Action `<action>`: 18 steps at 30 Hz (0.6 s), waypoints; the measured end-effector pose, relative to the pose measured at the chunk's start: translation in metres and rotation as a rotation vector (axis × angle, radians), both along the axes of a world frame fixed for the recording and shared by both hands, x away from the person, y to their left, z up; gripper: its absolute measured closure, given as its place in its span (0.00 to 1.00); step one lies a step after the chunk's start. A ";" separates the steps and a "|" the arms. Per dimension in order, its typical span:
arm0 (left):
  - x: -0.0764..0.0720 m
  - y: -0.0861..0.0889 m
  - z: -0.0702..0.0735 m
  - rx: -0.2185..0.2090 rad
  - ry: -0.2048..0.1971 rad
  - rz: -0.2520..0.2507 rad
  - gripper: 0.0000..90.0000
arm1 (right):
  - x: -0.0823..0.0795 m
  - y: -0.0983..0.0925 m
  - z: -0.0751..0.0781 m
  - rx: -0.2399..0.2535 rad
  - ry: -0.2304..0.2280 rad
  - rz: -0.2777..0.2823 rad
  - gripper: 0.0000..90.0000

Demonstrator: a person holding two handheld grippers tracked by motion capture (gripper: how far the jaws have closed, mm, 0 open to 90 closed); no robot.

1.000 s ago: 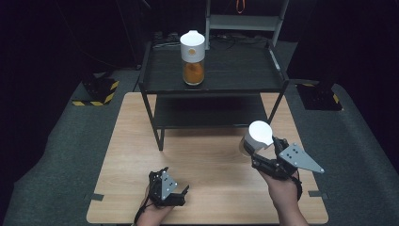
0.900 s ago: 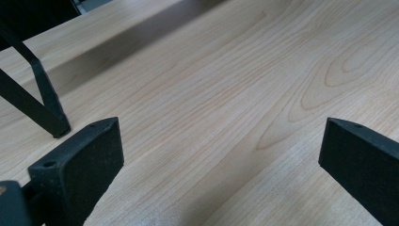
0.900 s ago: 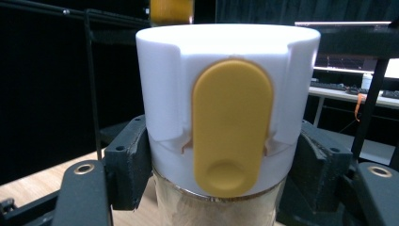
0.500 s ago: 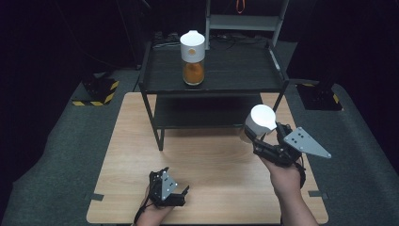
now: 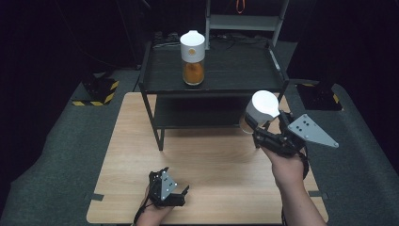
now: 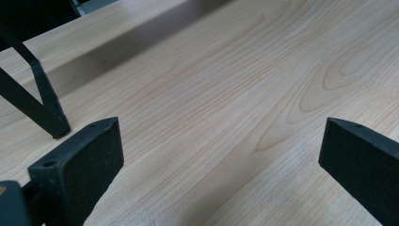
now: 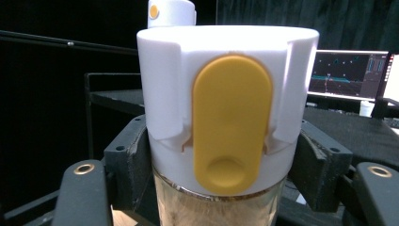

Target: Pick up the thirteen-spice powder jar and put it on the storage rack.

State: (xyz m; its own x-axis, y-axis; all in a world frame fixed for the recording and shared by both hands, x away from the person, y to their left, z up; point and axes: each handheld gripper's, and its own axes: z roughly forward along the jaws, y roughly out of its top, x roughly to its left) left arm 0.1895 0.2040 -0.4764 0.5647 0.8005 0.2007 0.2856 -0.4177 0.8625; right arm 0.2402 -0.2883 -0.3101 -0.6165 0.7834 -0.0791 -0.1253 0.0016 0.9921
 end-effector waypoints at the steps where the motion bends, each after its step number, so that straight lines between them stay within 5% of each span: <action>1: 0.000 0.000 0.000 -0.001 -0.001 0.000 0.01 | 0.000 0.000 0.001 0.001 -0.001 -0.001 0.34; 18: 0.000 0.002 -0.001 -0.014 -0.002 0.001 0.01 | 0.014 0.012 0.036 0.005 -0.024 -0.001 0.34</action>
